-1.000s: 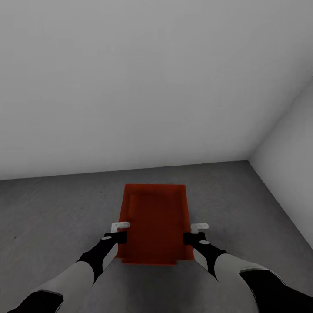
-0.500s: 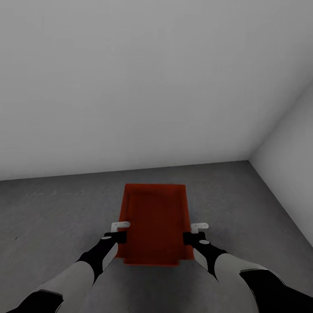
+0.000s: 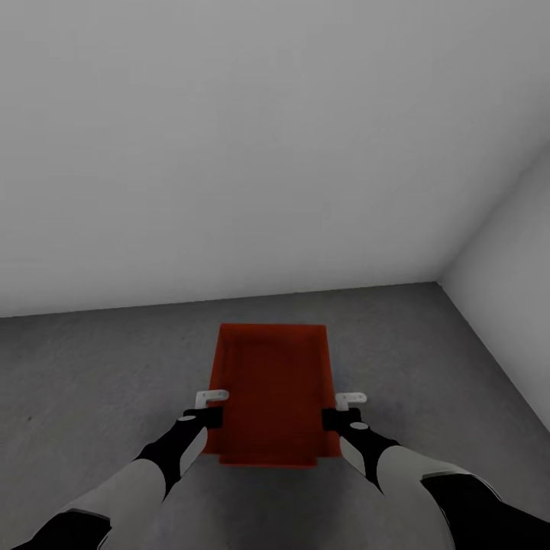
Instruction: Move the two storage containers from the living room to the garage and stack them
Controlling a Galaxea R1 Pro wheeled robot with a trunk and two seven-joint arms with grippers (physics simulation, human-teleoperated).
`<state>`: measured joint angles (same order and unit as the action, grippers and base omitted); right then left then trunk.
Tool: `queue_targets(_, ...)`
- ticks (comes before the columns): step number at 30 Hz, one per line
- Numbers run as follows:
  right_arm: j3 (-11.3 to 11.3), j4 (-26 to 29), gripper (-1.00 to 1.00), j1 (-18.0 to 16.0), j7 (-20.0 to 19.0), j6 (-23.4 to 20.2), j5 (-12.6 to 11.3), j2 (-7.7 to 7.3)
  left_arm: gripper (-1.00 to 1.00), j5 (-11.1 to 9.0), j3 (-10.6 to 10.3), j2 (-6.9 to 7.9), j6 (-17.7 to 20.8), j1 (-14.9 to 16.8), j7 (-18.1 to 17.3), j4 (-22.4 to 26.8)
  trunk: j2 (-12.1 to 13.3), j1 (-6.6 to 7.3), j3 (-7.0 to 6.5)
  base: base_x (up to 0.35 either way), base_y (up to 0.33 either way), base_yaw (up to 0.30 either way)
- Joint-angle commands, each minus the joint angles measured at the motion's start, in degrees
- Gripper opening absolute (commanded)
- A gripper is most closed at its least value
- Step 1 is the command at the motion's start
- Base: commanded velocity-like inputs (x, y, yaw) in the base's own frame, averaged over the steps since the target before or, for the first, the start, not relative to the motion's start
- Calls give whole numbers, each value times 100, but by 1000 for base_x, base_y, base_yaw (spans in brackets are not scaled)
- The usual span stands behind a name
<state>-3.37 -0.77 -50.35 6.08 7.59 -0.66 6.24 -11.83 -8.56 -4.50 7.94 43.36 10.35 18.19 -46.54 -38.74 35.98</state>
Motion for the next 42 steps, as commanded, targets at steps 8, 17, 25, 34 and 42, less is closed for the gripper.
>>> queue_targets(8, 64, -82, -100, -1, 16, 16, -41, -89, -100, 22, 74, 5, -281, 6, 73, 53, -4, -1, 5, 0, 1, 0)
queue_targets(17, 64, -82, -100, -1, 16, 15, -42, -90, -100, 22, 65, 3, -281, 6, 73, 53, -4, -1, 5, 0, 0, 0)
queue_targets(25, 64, -82, -100, -1, 21, 20, -45, -92, -100, 22, 65, 2, -282, 6, 73, 53, -4, -1, 5, 0, 0, 0)
queue_targets(34, 64, -82, -100, -1, 26, 23, -42, -88, -100, 22, 65, 2, -277, 6, 73, 47, -4, -1, 5, 0, 0, 0)
queue_targets(42, 64, -82, -100, -1, 31, 23, -46, -88, -100, 13, 65, 2, -282, 6, 73, 25, -4, -1, 5, 0, 0, 0)
